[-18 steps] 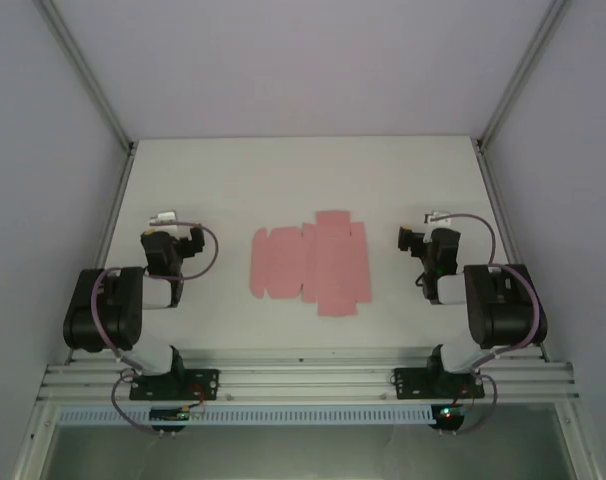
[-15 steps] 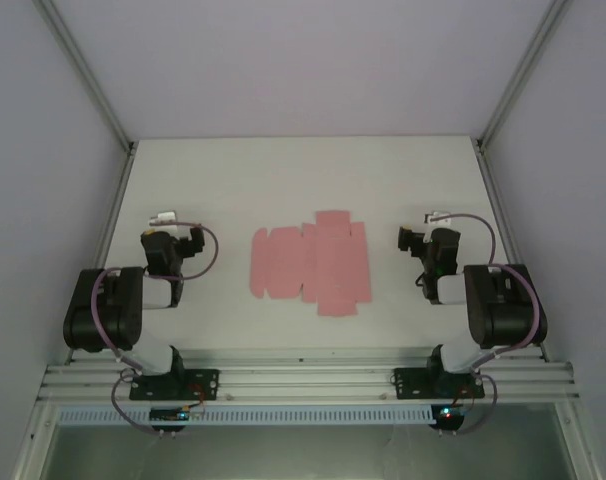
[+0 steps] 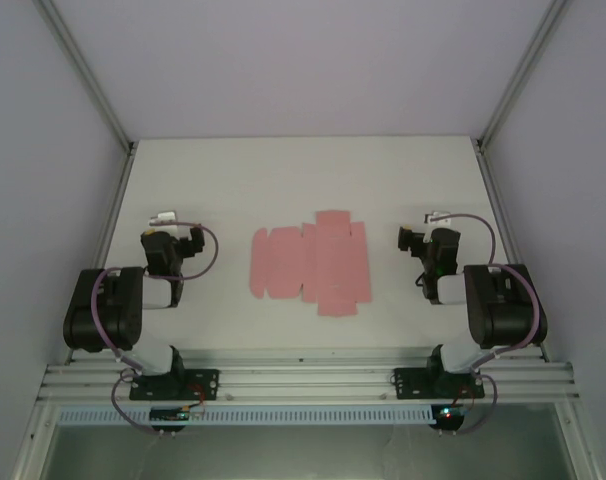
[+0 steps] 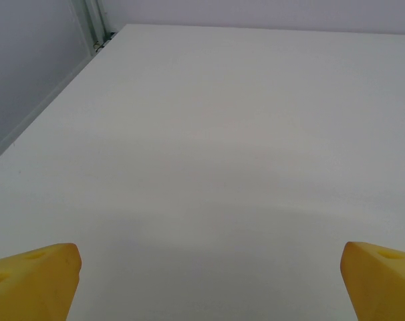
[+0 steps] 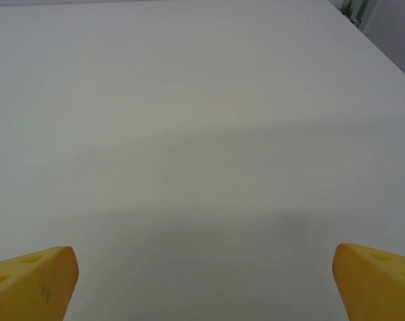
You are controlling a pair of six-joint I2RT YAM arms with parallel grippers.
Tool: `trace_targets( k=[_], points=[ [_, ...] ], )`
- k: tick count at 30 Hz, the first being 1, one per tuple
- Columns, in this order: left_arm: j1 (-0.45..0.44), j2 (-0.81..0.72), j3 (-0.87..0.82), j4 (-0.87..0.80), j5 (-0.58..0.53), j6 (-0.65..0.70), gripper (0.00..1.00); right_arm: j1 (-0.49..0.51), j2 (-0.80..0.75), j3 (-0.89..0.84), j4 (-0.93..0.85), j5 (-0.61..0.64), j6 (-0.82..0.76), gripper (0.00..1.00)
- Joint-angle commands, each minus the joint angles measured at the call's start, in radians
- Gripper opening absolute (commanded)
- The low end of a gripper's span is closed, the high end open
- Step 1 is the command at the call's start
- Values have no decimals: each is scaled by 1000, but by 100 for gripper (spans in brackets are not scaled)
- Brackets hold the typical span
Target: Assemble paper box
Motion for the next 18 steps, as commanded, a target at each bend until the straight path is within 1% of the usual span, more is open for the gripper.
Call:
trace_targets(
  k=[1,13,15,16,18],
  points=[
    [-3,-4,9,10,-8,12,100,3,0,13,13,7,-9,100],
    [-3,-4,10,6,-7,12,100,3,-1,8,16,9,-9,100],
    [-4,-10,15,8,-24,11,100,5,-2,7,24,34,-13,100],
    [-3,-34,32,-43,-34,2,100,6,-7,3,34,57,-19,100],
    [-3,-105,38,-120,-53,-3,100,11,-39,-7,31,60,-27,100]
  ],
)
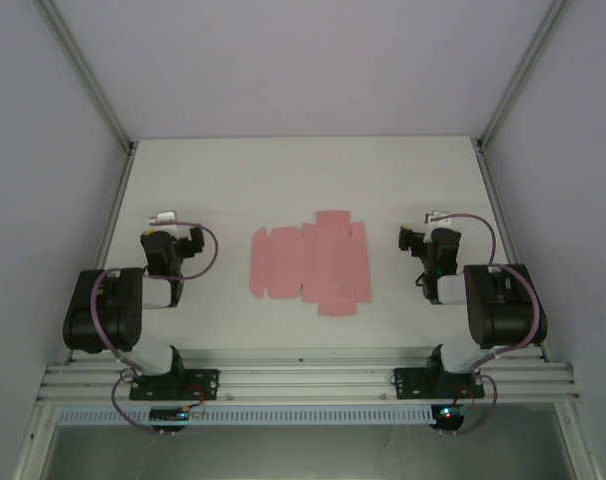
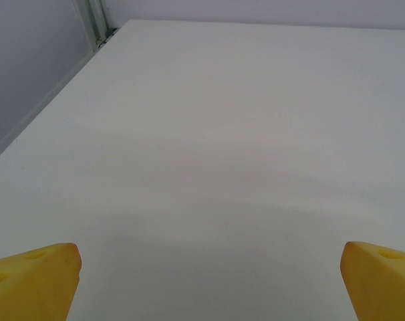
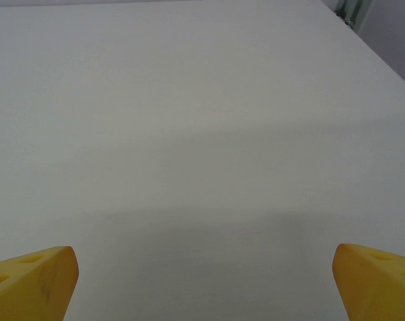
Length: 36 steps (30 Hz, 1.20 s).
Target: Assemble paper box
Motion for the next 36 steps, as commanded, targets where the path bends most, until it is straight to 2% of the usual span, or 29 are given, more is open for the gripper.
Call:
trace_targets(
  k=[1,5,9,13,16,18,23,26,29,36],
  points=[
    [-3,-127,32,-111,-44,-3,100,12,-60,-7,9,47,-26,100],
    [-3,-338,86,-410,10,-77,100,61,-176,41,-155,109,-44,100],
    [-15,-498,123,-623,74,-210,100,146,-281,184,-497,190,-25,100],
    [-41,-538,174,-796,223,-356,100,250,-310,355,-862,161,92,100],
    [-105,-497,226,-904,324,-410,100,359,-272,471,-1061,127,177,93],
    [-171,-452,274,-987,309,-427,100,418,-227,540,-1160,106,240,85],
    [-279,-308,372,-1103,332,-445,99,503,-70,674,-1284,-53,326,69],
    [-312,-207,428,-1138,399,-457,99,518,35,733,-1343,-85,366,64],
    [-355,-111,474,-1168,396,-459,100,524,122,761,-1389,-125,398,58],
    [-381,72,541,-1183,499,-458,100,497,203,728,-1369,-158,444,55]
  ],
)
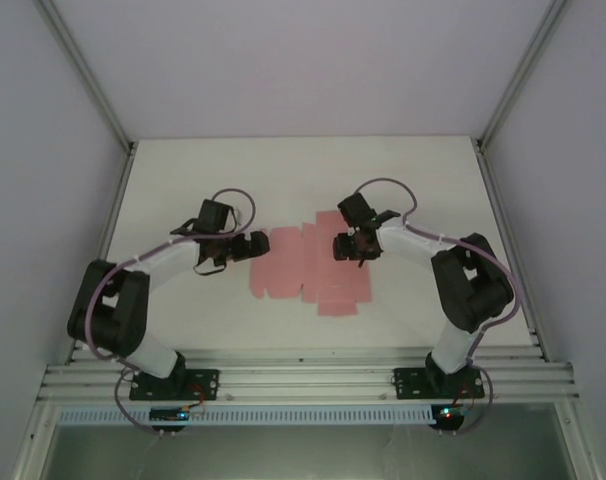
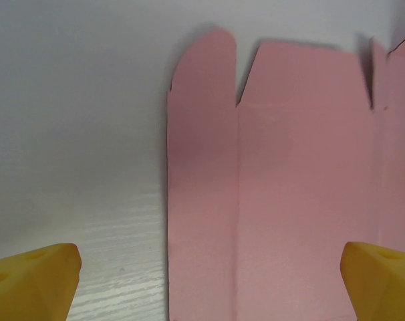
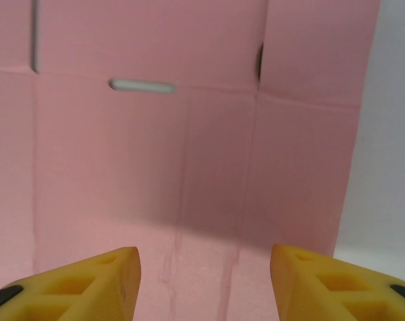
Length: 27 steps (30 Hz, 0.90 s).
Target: Assemble paper box
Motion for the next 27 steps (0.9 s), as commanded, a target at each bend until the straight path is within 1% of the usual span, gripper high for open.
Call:
trace_targets(
  k=[1,6,8,11,15,19,23,27],
  points=[
    [-13,46,36,-25,94,-9,100,-20,15,-26,-9,-40,53,54],
    [-27,109,49,12,160,-13,100,-51,39,-105,70,-89,81,51],
    [-33,126,49,35,203,-17,99,-59,44,-138,107,-118,88,48],
    [-49,136,40,78,249,-22,98,-63,43,-184,148,-128,108,47],
    [-64,140,46,93,280,-20,96,-66,38,-219,171,-133,119,46],
    [-66,109,9,175,339,-47,94,-75,34,-246,187,-131,134,45],
    [-65,44,-39,245,352,-62,94,-102,28,-292,237,-178,154,44],
    [-65,-29,-109,390,400,-90,95,-141,25,-353,332,-242,173,44]
  ],
)
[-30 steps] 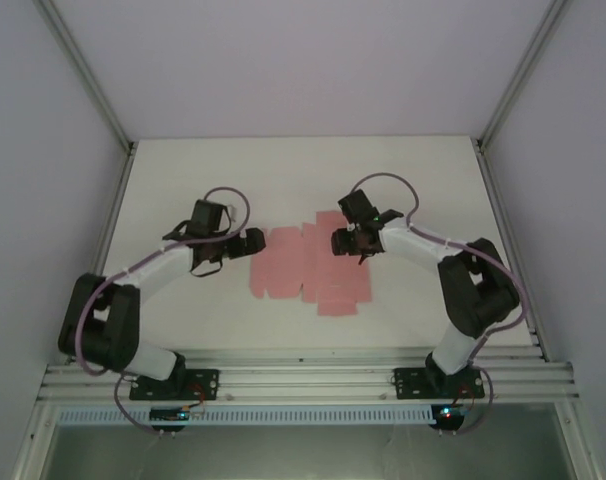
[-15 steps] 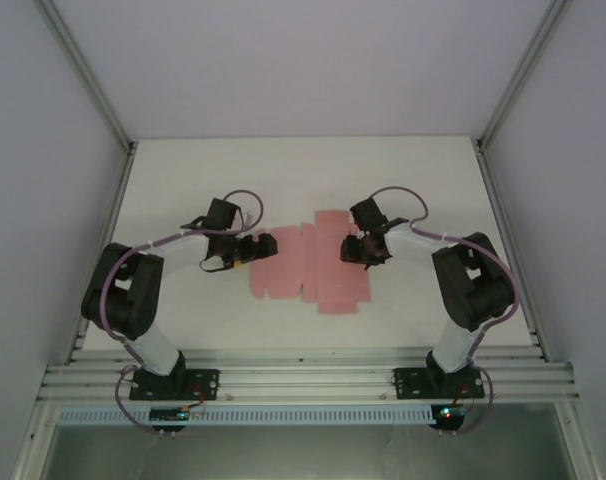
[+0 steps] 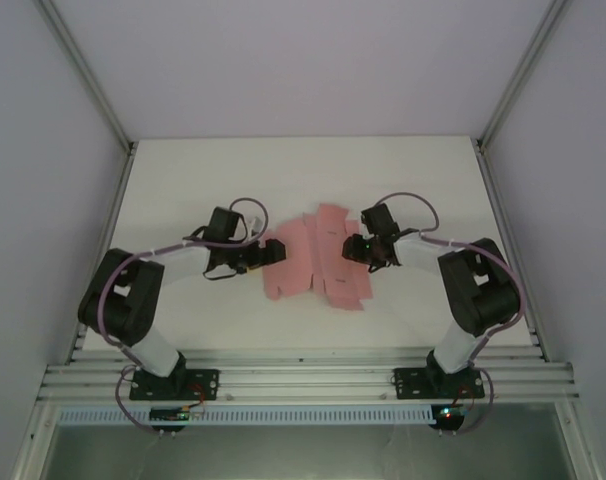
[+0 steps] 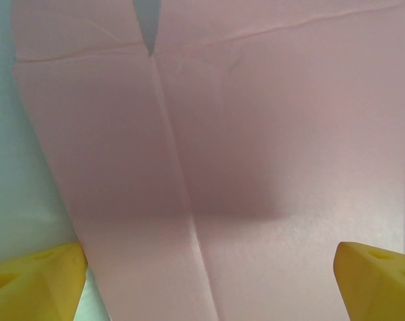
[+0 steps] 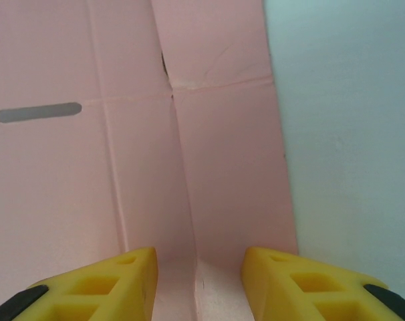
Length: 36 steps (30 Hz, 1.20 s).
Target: Assemble paper box
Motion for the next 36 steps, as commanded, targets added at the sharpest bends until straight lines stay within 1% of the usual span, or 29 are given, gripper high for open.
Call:
trace_targets(
  k=[1,5,11,13,15,16,18,20,21,24,26,27,28,29,30,31,33,35,36],
  points=[
    [-8,-74,-39,194,114,-40,95,-26,72,-114,-17,-76,48,44],
    [-8,-86,-87,352,159,-84,96,-67,67,-167,90,-165,70,43],
    [-20,-65,-100,539,197,-136,95,-77,68,-184,125,-180,65,43],
    [-35,-61,-109,623,188,-148,95,-82,69,-193,157,-205,66,43],
    [-51,-51,-105,670,177,-153,95,-83,70,-200,183,-221,71,43],
    [-60,-46,-92,658,163,-150,95,-85,71,-202,191,-228,71,43],
    [-80,-36,-37,539,102,-100,92,-85,76,-201,194,-228,73,43],
    [-105,-17,20,421,26,-54,88,-85,76,-202,194,-224,73,43],
    [-114,-7,37,402,7,-49,86,-86,77,-203,197,-223,73,43],
    [-127,22,24,486,10,-86,83,-88,76,-206,204,-226,77,43],
    [-131,35,4,557,-13,-117,78,-89,72,-214,218,-229,79,43],
    [-135,43,-3,573,-45,-130,73,-91,70,-219,232,-231,79,43],
    [-140,53,2,570,-72,-130,71,-91,67,-224,245,-235,79,43],
    [-148,68,23,530,-102,-118,68,-91,66,-225,252,-240,80,43],
    [-157,78,57,454,-134,-96,68,-92,65,-223,255,-243,80,43],
    [-173,92,99,358,-175,-59,71,-92,63,-224,258,-245,79,43],
    [-208,120,166,229,-253,-9,74,-92,60,-223,267,-247,79,43],
    [-243,152,234,145,-242,40,84,-90,59,-221,265,-244,79,43],
    [-258,166,260,126,-208,62,92,-91,60,-218,268,-245,76,43]
  ],
)
